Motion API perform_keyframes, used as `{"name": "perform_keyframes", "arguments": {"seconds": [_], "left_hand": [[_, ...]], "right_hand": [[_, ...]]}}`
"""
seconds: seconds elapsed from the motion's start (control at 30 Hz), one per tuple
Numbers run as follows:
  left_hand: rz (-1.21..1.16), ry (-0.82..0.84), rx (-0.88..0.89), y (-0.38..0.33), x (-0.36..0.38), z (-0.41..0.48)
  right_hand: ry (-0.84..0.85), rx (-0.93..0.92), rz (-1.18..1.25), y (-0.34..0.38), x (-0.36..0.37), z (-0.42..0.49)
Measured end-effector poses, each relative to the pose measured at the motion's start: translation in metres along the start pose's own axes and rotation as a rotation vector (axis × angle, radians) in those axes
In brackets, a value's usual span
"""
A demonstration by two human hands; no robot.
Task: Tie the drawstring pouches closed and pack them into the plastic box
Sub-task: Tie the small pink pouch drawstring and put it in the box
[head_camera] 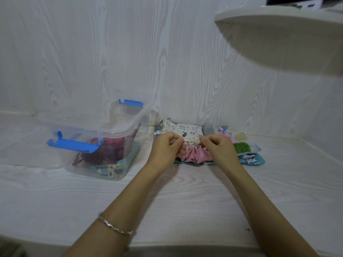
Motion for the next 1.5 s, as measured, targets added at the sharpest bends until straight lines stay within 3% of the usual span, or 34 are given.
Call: {"name": "perform_keyframes", "arguments": {"seconds": [0.2,0.5,0.63,0.73,0.9,1.1,1.23,1.37,1.5], "left_hand": [[0.178,0.032,0.035,-0.003,0.004,0.0],[0.354,0.011,0.043,-0.012,0.007,-0.007],[0.42,0.007,0.071,-0.017,0.009,-0.009],[0.665,-0.106,0.117,-0.029,0.003,-0.012],[0.573,-0.083,0.067,-0.021,0.004,-0.012],[0.453,-0.071,0.092,-0.022,0.006,-0.013],[0.445,-0.118,0.222,-0.037,0.006,-0.019],[0.661,-0.046,0.522,-0.063,0.028,-0.03],[0.702,-0.005,0.531,-0.06,0.031,-0.026]], "right_hand": [[0.095,0.232,0.221,-0.028,0.013,0.005],[0.31,0.166,0.37,-0.021,0.037,0.001],[0.223,0.156,0.392,-0.02,0.028,0.002],[0.159,0.176,0.393,-0.022,0.024,0.003],[0.099,0.15,0.37,-0.019,0.019,0.002],[0.043,0.119,0.527,-0.012,0.016,-0.001],[0.043,0.116,0.447,-0.011,0.016,-0.001],[0.108,0.097,0.361,-0.007,0.022,-0.003],[0.252,0.069,0.301,0.001,0.031,-0.004]]}}
Point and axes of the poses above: each hand's wrist, its own z-axis towards the middle knuckle, its own x-axis out of the palm, y = z × x, the point moved 10 cm from there along z, towards the middle knuckle, and after that the axes turned 14 degrees about y, right-handed, at the moved point
